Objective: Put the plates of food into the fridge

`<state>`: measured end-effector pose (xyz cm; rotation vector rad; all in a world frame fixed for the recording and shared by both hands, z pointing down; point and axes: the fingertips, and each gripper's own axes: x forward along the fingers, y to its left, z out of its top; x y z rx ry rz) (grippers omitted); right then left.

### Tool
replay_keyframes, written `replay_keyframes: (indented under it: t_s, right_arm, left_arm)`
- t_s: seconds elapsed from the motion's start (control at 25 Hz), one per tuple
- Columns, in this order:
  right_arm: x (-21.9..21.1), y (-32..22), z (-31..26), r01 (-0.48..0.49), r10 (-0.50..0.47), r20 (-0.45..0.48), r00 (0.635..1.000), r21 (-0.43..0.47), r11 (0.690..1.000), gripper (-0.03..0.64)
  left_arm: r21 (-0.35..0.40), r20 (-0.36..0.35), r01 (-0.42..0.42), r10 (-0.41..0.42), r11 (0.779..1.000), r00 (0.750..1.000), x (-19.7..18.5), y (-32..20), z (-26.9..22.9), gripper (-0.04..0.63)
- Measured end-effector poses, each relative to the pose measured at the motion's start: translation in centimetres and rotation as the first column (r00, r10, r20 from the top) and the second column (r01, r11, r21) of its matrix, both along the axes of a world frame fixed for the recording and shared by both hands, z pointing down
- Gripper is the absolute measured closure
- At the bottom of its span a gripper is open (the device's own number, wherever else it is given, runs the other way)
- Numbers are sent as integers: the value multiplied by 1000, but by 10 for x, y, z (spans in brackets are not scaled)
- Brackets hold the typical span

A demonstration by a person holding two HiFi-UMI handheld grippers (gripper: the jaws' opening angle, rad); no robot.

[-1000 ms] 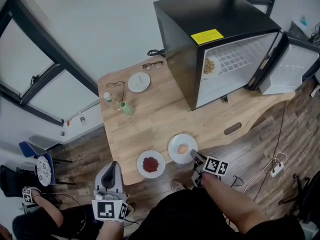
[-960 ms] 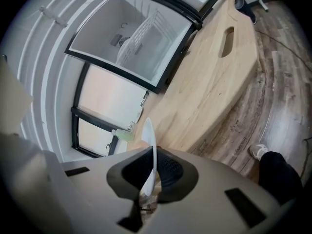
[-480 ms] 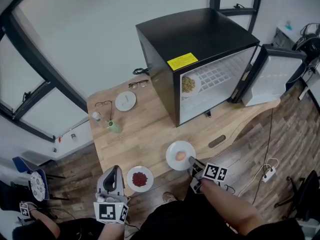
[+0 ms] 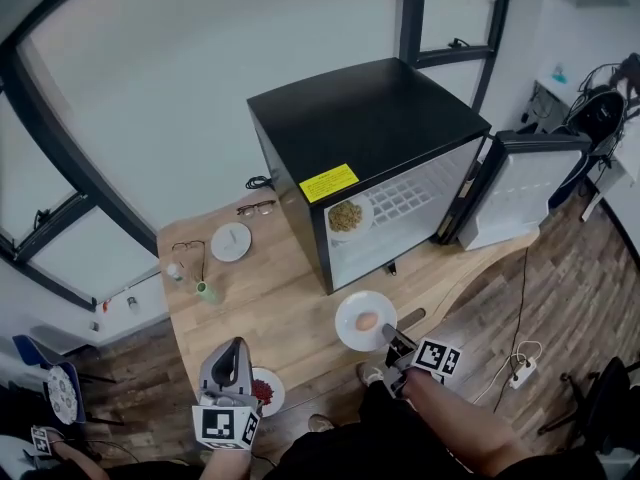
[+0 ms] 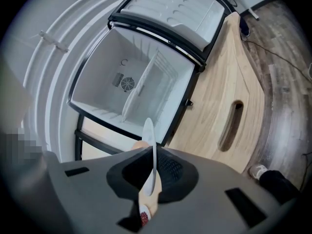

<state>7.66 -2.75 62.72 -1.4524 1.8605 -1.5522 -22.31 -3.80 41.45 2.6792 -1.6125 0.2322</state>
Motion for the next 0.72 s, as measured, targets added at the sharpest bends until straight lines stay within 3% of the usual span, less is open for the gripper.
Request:
replay_keyframes:
  t_s: [0.72]
  right_arm:
    - [101,-98,-101,-93,87,42,995,165,982,584]
  left_arm:
    - [56,-25,-3,4,998,1000,81,-89,-23,592]
